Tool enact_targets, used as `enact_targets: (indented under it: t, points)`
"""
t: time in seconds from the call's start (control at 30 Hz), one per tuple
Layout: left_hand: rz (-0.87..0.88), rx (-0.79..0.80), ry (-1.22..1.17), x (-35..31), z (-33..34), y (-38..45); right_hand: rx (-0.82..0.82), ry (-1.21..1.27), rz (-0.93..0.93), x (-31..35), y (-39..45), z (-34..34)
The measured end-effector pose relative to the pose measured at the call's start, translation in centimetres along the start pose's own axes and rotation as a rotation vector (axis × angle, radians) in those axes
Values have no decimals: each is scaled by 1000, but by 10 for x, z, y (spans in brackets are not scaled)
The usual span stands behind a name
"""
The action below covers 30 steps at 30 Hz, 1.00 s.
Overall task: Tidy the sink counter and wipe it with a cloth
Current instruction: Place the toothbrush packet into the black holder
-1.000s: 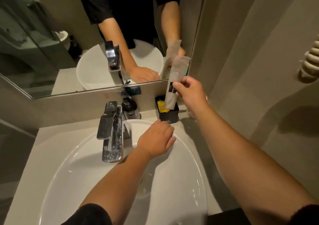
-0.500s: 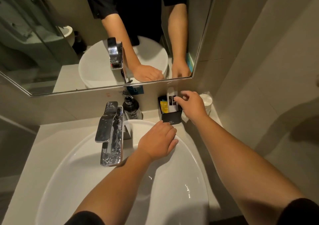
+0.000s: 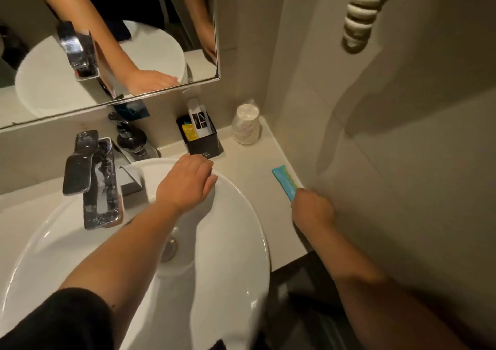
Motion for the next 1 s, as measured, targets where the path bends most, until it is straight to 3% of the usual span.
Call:
enact_targets:
  t: [0.3,0.37,0.47,0.63,0.8,1.0]
  points:
    - [-20,-2,13,1,3,-2,90,185,23,-1,9,2]
    - [-28,11,11,0,0,-1,146,362,37,-2,12,-6]
    - [-16,39,-7,-3,-6,1,173,860,62,12,18,-35]
    - [4,10,-25,-2,-7,1,-9,1128,-235,78,45,-117]
    - [25,11,-19,1,-5,2,-38,1215,-423,159,79,-147]
    - [35,16,-13,5,2,3,11,1223,-387,196,109,-120]
Point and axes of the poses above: each hand's wrist, its own y-axis towards the middle knuckle, its own z-axis out of the palm, x = y × z, the point moved 1 cm from there along y, towards the middle knuckle, and after that the axes turned 1 degree about -y, right-handed, at the moved point
